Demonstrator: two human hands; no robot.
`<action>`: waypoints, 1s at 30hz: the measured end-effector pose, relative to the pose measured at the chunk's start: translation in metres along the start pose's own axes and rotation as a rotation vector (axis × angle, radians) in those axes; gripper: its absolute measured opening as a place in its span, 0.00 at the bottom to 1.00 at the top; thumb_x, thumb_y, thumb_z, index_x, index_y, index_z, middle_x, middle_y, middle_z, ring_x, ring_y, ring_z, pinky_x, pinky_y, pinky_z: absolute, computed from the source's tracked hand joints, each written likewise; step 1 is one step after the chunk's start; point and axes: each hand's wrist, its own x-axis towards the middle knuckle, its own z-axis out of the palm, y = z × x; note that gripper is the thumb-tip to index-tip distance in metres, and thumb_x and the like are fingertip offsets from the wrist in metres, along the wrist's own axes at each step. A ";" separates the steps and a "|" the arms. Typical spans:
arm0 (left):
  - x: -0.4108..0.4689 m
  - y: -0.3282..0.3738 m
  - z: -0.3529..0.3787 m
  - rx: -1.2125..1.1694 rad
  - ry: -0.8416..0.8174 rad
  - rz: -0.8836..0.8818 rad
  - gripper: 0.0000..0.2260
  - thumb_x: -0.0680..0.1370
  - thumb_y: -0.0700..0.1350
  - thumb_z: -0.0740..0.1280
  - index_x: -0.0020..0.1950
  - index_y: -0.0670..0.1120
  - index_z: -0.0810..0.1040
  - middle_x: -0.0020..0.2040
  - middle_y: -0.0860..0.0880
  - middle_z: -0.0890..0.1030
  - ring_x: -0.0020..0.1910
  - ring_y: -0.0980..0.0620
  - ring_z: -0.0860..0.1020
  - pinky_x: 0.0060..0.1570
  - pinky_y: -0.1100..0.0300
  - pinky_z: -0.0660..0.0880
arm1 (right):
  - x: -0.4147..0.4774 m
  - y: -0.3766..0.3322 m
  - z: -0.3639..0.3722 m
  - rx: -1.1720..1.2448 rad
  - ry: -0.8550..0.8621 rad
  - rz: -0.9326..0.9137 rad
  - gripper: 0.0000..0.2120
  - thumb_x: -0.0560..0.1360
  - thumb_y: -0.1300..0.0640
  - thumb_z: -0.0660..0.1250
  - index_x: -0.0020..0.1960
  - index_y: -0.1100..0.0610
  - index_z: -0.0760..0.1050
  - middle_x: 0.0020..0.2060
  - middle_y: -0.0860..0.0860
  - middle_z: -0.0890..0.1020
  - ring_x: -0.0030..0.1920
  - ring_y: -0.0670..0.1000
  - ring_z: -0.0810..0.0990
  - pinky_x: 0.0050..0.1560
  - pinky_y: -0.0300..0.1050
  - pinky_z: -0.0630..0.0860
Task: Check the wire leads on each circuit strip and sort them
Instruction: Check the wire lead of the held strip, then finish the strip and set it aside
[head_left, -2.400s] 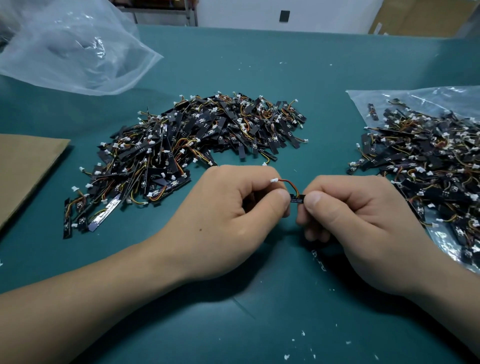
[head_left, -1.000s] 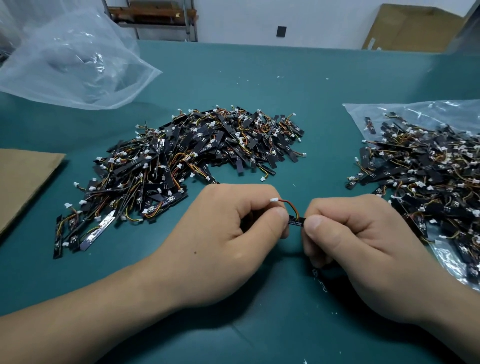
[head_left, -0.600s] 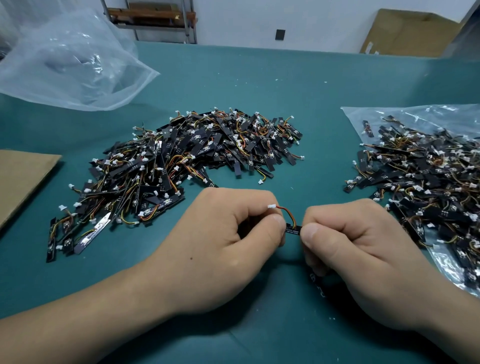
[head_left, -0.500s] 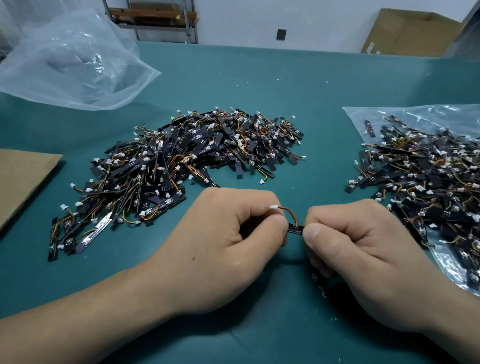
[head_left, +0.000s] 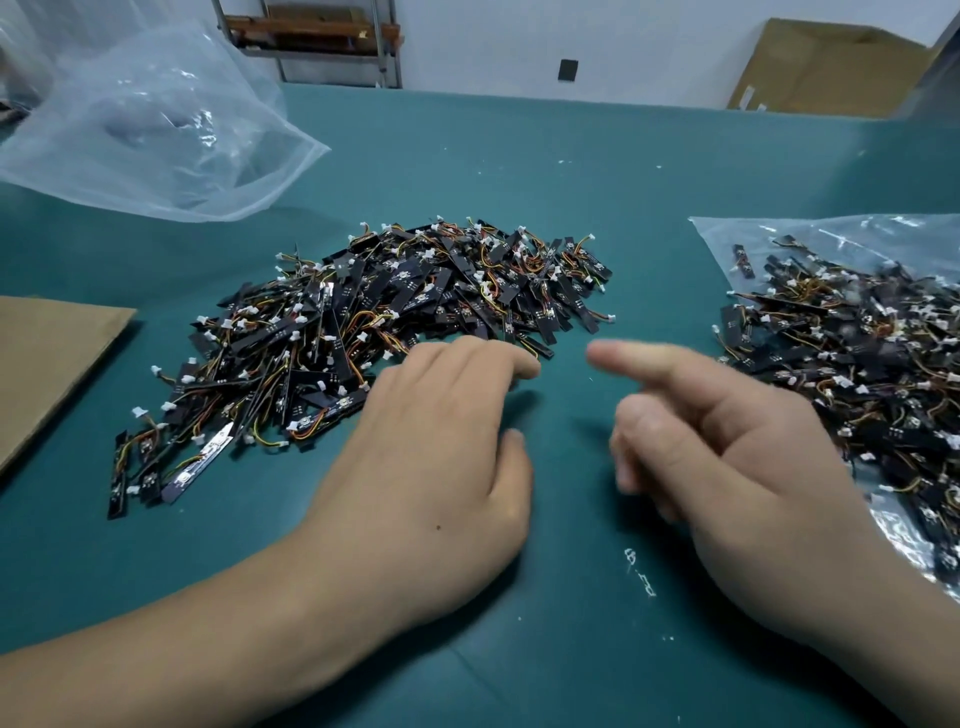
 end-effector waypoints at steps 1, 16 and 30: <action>0.000 -0.001 0.000 -0.021 0.008 0.024 0.17 0.75 0.44 0.62 0.63 0.53 0.75 0.57 0.57 0.76 0.59 0.54 0.71 0.62 0.58 0.66 | -0.001 -0.002 0.000 -0.052 -0.038 -0.010 0.13 0.79 0.46 0.64 0.62 0.44 0.80 0.31 0.47 0.81 0.27 0.44 0.74 0.32 0.33 0.70; -0.005 0.004 -0.014 -0.536 0.059 0.452 0.05 0.70 0.33 0.71 0.43 0.41 0.81 0.41 0.47 0.78 0.44 0.46 0.78 0.45 0.52 0.74 | 0.019 -0.010 0.011 -0.036 -0.337 -0.092 0.15 0.75 0.70 0.66 0.53 0.54 0.83 0.26 0.46 0.74 0.36 0.35 0.80 0.42 0.46 0.80; 0.000 0.006 -0.008 -0.403 0.125 0.165 0.06 0.79 0.46 0.68 0.44 0.46 0.80 0.35 0.54 0.76 0.36 0.56 0.74 0.38 0.64 0.68 | 0.001 -0.008 -0.001 -0.064 -0.030 0.026 0.08 0.76 0.45 0.63 0.44 0.49 0.74 0.30 0.52 0.76 0.29 0.50 0.72 0.32 0.52 0.72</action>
